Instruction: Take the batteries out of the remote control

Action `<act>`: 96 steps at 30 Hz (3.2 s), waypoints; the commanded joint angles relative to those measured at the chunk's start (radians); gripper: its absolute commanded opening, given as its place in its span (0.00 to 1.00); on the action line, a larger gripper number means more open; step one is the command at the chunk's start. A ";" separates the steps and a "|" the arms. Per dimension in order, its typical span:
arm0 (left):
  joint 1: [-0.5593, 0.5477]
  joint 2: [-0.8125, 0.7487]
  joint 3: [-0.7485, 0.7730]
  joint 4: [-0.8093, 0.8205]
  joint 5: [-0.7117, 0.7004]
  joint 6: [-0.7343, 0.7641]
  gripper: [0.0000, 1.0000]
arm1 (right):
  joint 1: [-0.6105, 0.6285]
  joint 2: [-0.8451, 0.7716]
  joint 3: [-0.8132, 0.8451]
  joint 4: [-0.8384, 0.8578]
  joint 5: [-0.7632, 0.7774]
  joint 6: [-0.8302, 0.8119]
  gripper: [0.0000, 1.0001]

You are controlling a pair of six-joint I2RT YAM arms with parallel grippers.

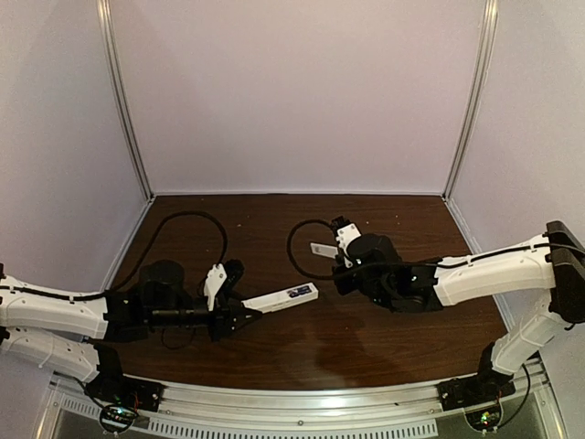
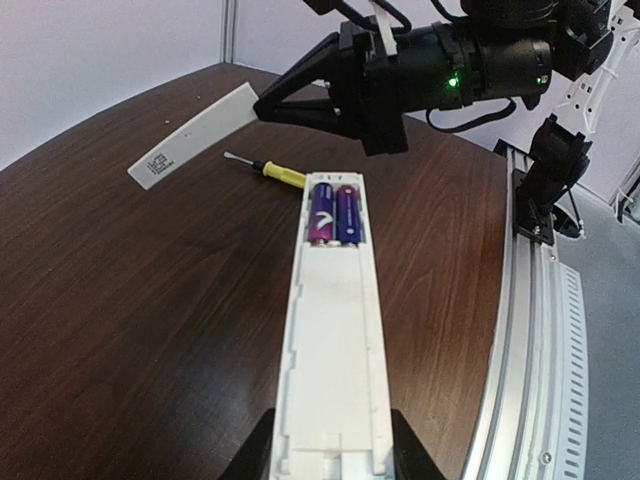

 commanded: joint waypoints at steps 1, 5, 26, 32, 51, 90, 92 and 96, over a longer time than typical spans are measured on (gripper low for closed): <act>-0.003 -0.015 -0.008 0.023 -0.028 -0.010 0.00 | 0.004 0.084 0.069 -0.083 0.141 -0.095 0.00; -0.004 -0.020 -0.010 0.023 -0.035 -0.010 0.00 | 0.006 0.185 0.153 -0.135 0.195 -0.112 0.00; -0.004 -0.016 -0.009 0.016 -0.050 -0.011 0.00 | 0.003 0.360 0.310 -0.267 0.157 -0.077 0.22; -0.003 -0.021 -0.011 0.015 -0.050 -0.011 0.00 | -0.004 0.326 0.297 -0.266 0.095 -0.055 0.29; -0.003 0.011 -0.027 0.077 0.010 0.027 0.00 | -0.132 -0.043 -0.024 -0.132 -0.431 0.185 0.67; -0.003 0.557 0.147 0.271 0.183 0.163 0.00 | -0.157 -0.445 -0.300 -0.350 -0.257 0.438 0.98; -0.004 0.577 0.158 0.273 0.178 0.168 0.00 | -0.157 -0.447 -0.303 -0.360 -0.242 0.440 0.98; -0.004 0.608 0.163 0.288 0.173 0.182 0.00 | -0.156 -0.449 -0.312 -0.357 -0.242 0.444 0.98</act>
